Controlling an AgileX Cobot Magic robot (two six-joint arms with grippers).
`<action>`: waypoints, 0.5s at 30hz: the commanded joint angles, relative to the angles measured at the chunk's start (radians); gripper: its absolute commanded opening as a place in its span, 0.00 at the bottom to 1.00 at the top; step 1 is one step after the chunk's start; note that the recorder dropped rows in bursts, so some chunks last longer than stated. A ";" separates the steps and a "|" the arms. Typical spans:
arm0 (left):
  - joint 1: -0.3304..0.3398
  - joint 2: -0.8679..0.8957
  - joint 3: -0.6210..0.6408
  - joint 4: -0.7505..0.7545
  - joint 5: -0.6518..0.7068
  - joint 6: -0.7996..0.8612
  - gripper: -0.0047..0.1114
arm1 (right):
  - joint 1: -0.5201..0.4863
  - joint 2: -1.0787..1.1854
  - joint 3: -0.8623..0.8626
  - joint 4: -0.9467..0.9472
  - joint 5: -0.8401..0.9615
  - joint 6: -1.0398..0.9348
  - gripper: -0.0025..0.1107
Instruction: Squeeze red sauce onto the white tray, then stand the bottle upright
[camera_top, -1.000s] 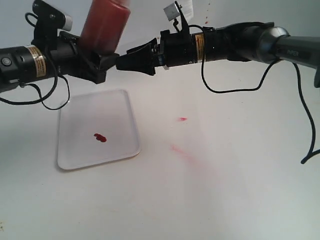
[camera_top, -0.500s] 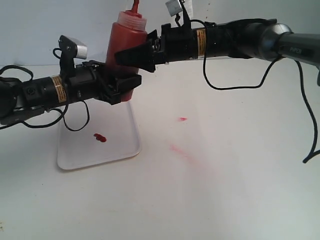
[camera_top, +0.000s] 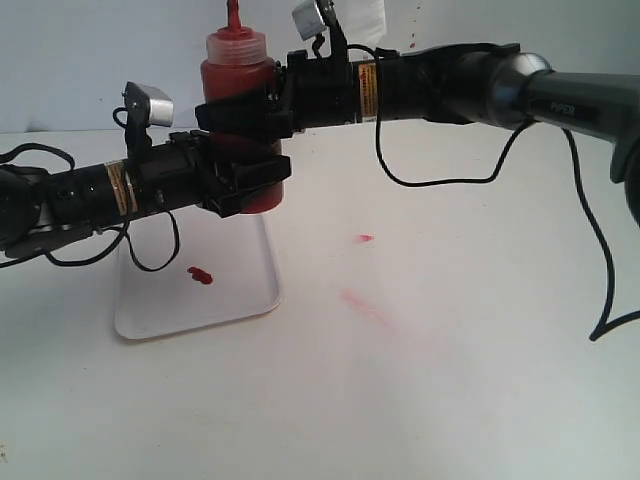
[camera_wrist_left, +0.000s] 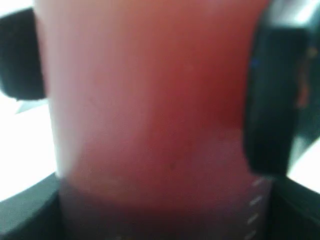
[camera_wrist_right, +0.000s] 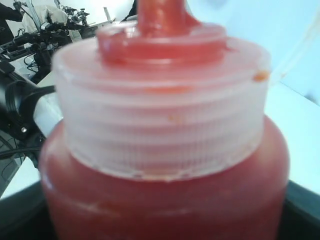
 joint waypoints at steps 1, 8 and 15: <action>-0.003 -0.016 -0.010 -0.036 -0.059 -0.001 0.08 | -0.003 -0.012 0.000 -0.012 -0.025 0.003 0.02; -0.003 -0.016 -0.010 0.059 -0.057 -0.001 0.59 | -0.011 -0.012 0.000 -0.013 -0.047 0.000 0.02; -0.003 -0.016 -0.010 0.279 -0.059 -0.019 0.94 | -0.082 -0.012 0.000 -0.013 -0.067 0.000 0.02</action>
